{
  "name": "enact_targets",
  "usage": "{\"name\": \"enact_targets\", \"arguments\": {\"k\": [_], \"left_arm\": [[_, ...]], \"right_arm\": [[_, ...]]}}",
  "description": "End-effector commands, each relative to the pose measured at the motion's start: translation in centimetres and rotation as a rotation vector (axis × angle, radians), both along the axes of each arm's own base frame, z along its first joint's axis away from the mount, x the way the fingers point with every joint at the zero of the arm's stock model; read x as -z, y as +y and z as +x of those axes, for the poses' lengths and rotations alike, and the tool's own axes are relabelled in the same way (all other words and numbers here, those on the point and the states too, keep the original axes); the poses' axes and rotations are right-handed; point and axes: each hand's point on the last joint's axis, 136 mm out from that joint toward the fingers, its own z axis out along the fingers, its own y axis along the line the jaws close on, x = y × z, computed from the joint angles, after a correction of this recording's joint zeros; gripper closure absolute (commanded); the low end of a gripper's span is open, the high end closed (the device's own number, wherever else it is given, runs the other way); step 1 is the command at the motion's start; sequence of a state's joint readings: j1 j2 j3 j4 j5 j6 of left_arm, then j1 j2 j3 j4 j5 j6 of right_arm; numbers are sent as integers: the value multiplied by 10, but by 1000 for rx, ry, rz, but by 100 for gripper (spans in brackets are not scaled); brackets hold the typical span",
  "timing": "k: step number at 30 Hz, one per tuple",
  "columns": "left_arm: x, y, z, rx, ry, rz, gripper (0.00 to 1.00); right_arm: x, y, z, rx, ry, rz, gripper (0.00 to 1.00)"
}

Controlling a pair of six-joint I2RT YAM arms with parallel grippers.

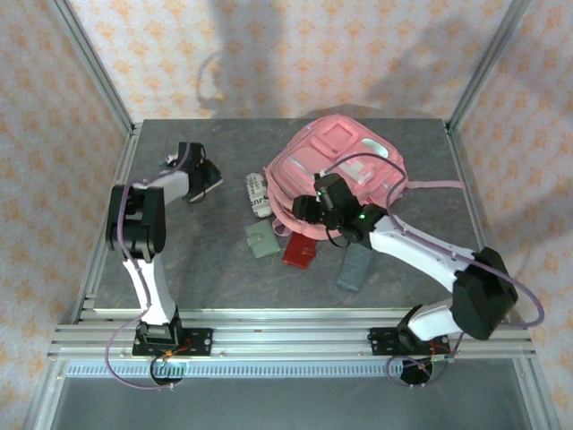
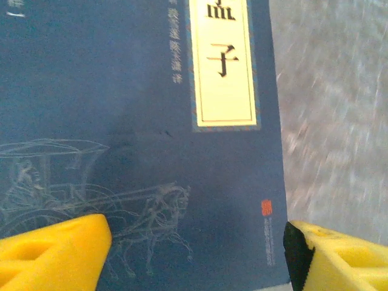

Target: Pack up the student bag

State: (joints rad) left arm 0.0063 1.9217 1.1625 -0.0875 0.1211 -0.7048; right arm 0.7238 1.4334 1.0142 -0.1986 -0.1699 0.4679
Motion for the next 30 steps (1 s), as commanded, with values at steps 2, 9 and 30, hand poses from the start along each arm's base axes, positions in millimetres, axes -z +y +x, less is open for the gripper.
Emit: {"name": "enact_targets", "arguments": {"k": [2,9,30], "left_arm": [[38,-37,-86,32,133,-117,24],[55,-104,-181,161,173,-212,26],[-24,-41,-196,-6,-46,-45,19]], "right_arm": [[-13,36,19,-66,-27,68,50],[-2,85,44,-146,20,94,52],[93,189,69,-331,175,-67,57]]}}
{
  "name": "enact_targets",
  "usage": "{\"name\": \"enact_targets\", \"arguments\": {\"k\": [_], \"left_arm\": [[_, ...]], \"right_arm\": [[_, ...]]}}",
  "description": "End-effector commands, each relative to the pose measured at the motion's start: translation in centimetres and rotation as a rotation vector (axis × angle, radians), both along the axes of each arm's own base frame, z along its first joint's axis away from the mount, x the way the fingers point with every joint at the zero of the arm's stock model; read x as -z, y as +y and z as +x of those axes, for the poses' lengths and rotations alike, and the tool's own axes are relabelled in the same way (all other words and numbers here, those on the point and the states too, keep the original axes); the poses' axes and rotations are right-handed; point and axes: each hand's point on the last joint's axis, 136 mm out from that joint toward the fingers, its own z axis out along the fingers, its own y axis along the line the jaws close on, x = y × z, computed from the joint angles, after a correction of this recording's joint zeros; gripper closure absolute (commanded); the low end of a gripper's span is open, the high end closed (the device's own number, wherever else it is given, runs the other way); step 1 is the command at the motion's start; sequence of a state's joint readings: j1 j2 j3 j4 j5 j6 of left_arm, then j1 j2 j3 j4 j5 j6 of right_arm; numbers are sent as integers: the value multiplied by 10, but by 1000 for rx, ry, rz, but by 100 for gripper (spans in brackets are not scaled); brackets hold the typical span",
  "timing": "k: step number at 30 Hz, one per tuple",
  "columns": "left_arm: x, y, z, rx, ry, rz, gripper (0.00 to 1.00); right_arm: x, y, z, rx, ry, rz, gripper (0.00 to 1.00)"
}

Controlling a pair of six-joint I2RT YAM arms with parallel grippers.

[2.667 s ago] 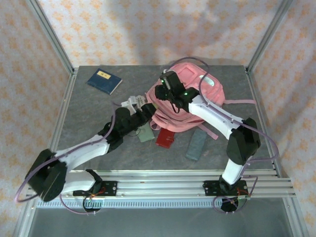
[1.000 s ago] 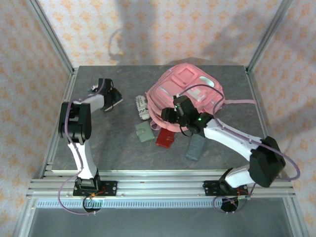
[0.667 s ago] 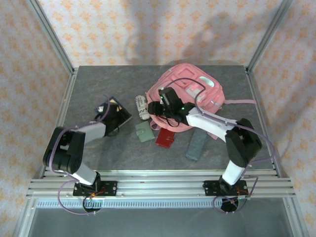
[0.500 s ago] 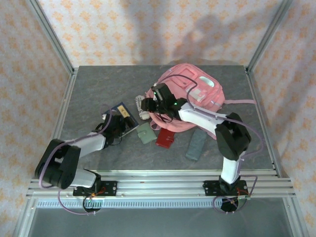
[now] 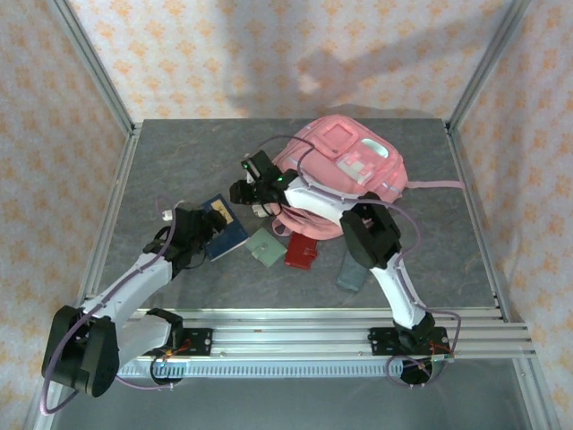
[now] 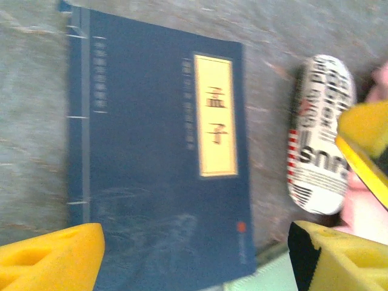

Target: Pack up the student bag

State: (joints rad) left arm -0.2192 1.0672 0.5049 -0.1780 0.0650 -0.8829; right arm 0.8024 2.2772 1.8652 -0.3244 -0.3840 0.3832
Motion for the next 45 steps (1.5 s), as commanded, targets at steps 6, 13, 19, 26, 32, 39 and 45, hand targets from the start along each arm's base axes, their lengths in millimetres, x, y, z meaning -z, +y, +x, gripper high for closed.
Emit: {"name": "enact_targets", "arguments": {"k": [6,13,19,26,32,39,45], "left_arm": [[38,24,-12,-66,72,41,18],[63,15,-10,-25,111,8,17],[51,-7,6,78,-18,-71,22],[2,-48,22,247,-300,-265,34],[-30,-55,23,294,-422,-289,50],[-39,-49,17,261,-480,-299,59],[-30,-43,16,231,-458,-279,47]], "right_arm": [[51,13,-18,-72,57,-140,63],[86,11,-28,-75,103,-214,90],[95,11,-36,-82,132,-201,100],[103,19,-52,-111,142,-204,100],[107,21,-59,-118,155,-195,100],[105,22,-60,-116,154,-185,99],[104,23,-63,-120,156,-177,99]]}}
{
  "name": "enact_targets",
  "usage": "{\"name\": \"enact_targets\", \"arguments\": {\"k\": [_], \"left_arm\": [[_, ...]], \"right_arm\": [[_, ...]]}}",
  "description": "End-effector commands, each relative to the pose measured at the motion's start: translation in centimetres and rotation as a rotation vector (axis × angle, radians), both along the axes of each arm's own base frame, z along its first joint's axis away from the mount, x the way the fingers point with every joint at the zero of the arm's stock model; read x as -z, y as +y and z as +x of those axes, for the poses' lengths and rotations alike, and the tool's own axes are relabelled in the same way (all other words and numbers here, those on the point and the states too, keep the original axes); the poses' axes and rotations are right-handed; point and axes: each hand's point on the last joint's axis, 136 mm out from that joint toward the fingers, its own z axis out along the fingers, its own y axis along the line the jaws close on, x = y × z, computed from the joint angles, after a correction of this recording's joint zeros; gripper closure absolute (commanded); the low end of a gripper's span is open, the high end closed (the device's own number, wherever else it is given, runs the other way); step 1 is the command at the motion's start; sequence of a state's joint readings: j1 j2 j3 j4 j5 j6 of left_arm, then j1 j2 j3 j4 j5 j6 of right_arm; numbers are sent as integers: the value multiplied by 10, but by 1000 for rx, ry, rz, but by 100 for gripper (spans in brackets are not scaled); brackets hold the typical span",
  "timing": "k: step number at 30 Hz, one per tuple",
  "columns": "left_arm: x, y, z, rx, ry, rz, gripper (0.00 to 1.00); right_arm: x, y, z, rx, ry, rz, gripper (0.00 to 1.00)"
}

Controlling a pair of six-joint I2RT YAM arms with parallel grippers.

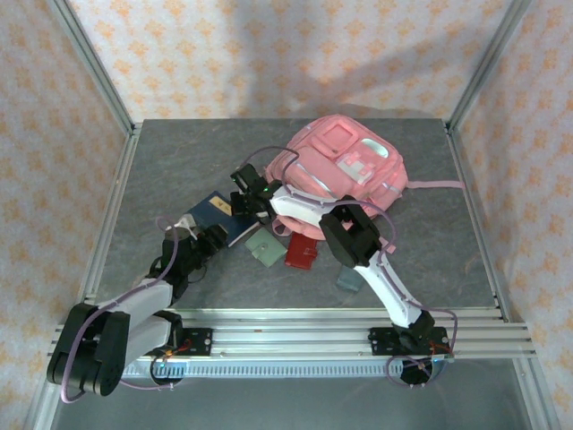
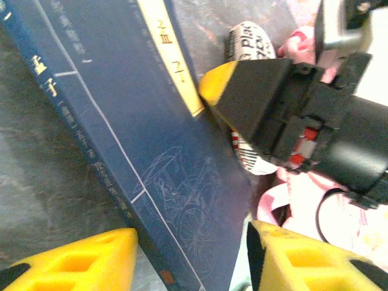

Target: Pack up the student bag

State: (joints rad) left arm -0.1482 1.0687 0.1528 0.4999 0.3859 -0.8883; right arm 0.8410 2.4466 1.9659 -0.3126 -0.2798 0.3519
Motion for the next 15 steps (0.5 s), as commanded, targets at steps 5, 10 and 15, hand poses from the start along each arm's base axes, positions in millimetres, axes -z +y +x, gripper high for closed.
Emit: {"name": "enact_targets", "arguments": {"k": [5,10,15], "left_arm": [[-21,-3,18,5,-82,10,50],[-26,3,16,-37,-131,-10,55],[-50,7,18,-72,-232,-38,63]], "right_arm": [[39,7,-72,-117,198,-60,99],[36,10,-79,-136,215,-33,99],[45,8,-88,-146,224,-53,100]]}}
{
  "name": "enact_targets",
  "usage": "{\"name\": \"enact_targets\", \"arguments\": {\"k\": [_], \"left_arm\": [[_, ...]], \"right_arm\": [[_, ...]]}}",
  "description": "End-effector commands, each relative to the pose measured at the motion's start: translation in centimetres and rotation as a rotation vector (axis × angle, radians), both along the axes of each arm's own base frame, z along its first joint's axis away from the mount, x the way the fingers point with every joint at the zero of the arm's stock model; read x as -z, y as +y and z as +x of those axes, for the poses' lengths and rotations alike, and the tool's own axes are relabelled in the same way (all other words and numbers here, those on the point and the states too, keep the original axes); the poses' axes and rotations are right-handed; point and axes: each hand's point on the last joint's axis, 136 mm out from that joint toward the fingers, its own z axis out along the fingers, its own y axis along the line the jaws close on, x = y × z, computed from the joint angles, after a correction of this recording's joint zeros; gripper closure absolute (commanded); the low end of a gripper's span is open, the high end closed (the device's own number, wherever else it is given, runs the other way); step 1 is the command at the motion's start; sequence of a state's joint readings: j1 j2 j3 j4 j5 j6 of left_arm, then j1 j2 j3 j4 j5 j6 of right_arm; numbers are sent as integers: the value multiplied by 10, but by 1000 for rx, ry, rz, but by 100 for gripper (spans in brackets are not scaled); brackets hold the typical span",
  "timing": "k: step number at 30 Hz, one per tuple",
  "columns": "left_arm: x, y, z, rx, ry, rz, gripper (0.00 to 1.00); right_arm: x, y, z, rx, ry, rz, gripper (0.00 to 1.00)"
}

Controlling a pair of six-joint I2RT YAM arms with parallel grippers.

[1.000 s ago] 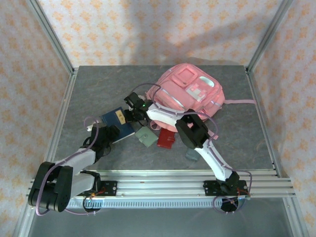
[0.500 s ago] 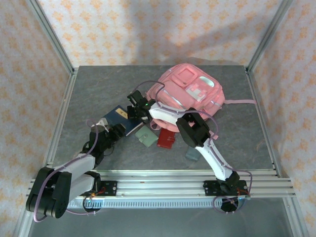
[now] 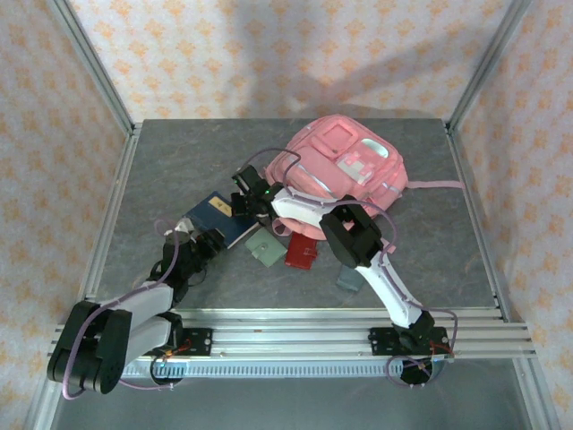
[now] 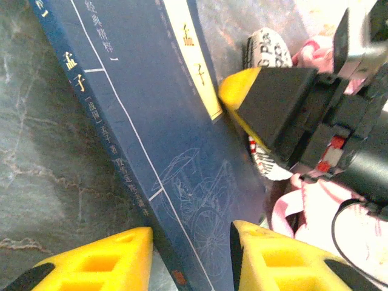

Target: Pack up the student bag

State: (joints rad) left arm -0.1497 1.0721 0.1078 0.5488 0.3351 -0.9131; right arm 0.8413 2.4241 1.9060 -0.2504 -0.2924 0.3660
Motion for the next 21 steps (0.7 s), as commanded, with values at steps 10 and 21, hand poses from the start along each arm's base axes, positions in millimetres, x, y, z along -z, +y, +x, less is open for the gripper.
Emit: {"name": "enact_targets", "arguments": {"k": [10,21], "left_arm": [[-40,-1,27,-19,-150,-1,50],[-41,-4,31,-19,-170,-40,80]], "right_arm": [[39,10,-87,-155,218,-70,99],[42,10,-94,-164,223,-73,100]]}}
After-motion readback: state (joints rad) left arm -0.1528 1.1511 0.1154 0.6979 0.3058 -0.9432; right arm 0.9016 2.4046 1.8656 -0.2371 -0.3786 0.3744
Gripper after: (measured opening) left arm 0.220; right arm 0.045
